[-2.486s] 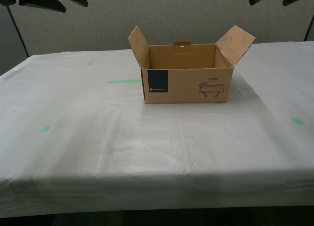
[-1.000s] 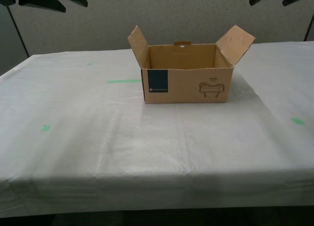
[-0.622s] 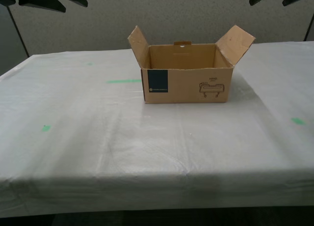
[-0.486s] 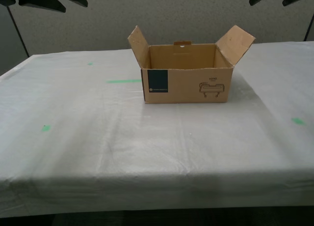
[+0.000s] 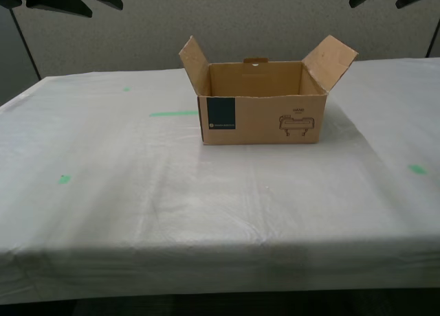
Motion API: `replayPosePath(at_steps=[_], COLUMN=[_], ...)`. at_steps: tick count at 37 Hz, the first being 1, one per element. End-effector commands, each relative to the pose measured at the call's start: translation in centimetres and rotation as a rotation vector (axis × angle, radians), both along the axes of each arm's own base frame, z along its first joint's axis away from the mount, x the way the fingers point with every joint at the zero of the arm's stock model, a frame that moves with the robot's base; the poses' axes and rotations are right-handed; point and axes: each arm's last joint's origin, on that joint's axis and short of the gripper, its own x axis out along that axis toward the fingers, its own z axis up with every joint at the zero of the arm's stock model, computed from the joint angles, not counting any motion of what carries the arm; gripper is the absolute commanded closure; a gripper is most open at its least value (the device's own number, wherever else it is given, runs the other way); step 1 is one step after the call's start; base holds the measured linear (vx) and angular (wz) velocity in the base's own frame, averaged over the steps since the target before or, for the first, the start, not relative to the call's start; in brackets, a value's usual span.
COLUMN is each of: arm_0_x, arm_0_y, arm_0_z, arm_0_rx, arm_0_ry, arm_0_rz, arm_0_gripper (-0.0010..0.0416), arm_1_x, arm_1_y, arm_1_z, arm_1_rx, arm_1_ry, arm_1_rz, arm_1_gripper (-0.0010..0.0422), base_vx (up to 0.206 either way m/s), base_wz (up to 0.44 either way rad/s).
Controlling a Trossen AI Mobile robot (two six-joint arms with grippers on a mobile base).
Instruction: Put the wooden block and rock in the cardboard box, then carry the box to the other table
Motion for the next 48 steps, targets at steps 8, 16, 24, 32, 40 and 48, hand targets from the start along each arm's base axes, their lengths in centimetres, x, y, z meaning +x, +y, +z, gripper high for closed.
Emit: replayPosePath(at_steps=[8, 16, 24, 32, 40, 48], arm_0_x=[0.01, 0.01, 0.01, 0.01, 0.01, 0.01], arm_0_y=[-0.01, -0.01, -0.01, -0.01, -0.01, -0.01], arm_0_z=[0.03, 0.03, 0.03, 0.03, 0.03, 0.03], arm_0_rx=[0.0, 0.0, 0.0, 0.0, 0.0, 0.0], arm_0_ry=[-0.002, -0.002, -0.002, -0.002, -0.002, -0.002], arm_0_rz=[-0.001, -0.001, -0.001, -0.001, -0.001, -0.001], arm_0_gripper=[0.0012, 0.0012, 0.0012, 0.0012, 0.0012, 0.0012], arm_1_x=[0.0, 0.0, 0.0, 0.0, 0.0, 0.0], arm_1_y=[-0.01, -0.01, -0.01, -0.01, -0.01, -0.01], arm_1_z=[0.01, 0.01, 0.01, 0.01, 0.01, 0.01], arm_1_rx=[0.002, 0.003, 0.003, 0.003, 0.003, 0.003], arm_1_ry=[-0.004, -0.003, -0.003, -0.003, -0.003, -0.003], arm_1_rz=[-0.002, -0.002, -0.001, -0.002, -0.002, -0.002], arm_1_gripper=[0.0149, 0.0149, 0.0149, 0.0149, 0.0149, 0.0149], base_vx=[0.0, 0.0, 0.0, 0.0, 0.0, 0.0], base_wz=[0.0, 0.0, 0.0, 0.0, 0.0, 0.0])
